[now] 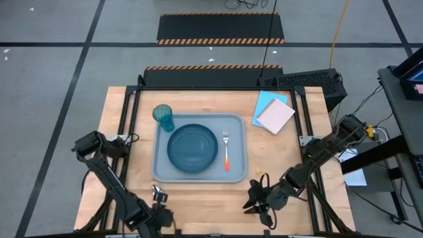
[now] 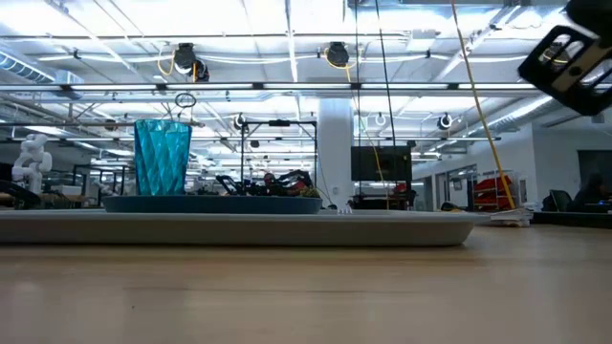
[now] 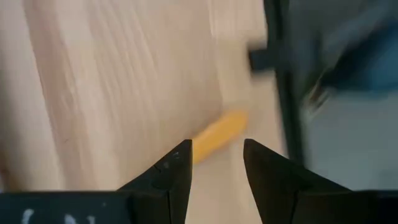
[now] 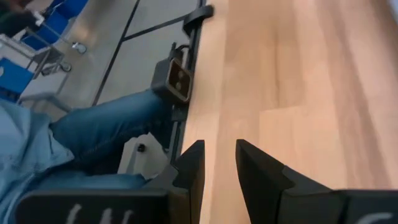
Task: Pick and place plate/cup/fork/spoon on tray
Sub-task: Put the yellow spoon to the right of the orange fork on the gray serving tray
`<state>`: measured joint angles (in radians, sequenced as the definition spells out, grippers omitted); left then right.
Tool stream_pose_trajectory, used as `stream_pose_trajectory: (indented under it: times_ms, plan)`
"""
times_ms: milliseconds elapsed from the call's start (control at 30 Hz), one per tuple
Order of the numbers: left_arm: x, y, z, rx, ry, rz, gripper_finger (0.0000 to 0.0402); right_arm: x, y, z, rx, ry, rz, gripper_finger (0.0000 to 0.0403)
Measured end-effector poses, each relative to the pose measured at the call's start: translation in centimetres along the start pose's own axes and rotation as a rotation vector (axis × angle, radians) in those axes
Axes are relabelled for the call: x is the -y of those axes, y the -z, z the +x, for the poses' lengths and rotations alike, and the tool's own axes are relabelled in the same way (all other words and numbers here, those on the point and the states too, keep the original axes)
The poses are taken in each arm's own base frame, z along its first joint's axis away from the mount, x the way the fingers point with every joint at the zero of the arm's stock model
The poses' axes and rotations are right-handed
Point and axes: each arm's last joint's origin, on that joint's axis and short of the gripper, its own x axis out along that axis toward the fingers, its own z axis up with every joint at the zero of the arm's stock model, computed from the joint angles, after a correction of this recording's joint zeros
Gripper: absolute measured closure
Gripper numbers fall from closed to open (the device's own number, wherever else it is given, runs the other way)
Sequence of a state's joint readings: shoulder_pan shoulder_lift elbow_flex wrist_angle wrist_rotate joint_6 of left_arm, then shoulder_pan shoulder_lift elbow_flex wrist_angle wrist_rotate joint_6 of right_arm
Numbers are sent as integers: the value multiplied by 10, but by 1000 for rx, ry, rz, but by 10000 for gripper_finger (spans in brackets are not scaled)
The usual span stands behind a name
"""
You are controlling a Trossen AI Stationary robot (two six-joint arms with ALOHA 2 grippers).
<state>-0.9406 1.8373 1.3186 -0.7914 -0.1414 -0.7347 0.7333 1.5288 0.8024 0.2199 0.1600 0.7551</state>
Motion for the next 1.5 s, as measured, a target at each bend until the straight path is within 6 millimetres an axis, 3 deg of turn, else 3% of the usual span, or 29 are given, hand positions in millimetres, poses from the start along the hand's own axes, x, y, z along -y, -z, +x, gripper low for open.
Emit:
stream_pose_trajectory:
  times_ms: [233, 467, 800, 1267, 1500]
  plan:
    - [-3, 12, 19, -127, -102, 310, 254, 1, -1, 0, 0, 1, -29, 321]
    - [-6, 12, 32, -152, -160, 457, 254, 3, -2, 1, -1, 12, -37, 321]
    - [-16, 19, 32, -304, -155, 591, 254, 4, -2, 1, -6, 15, -37, 321]
    - [-39, 24, 57, -287, -107, 572, 258, 4, -1, 1, -7, 14, -41, 321]
    - [-42, 20, 59, -254, -125, 557, 314, 4, -2, 1, -5, 14, -57, 321]
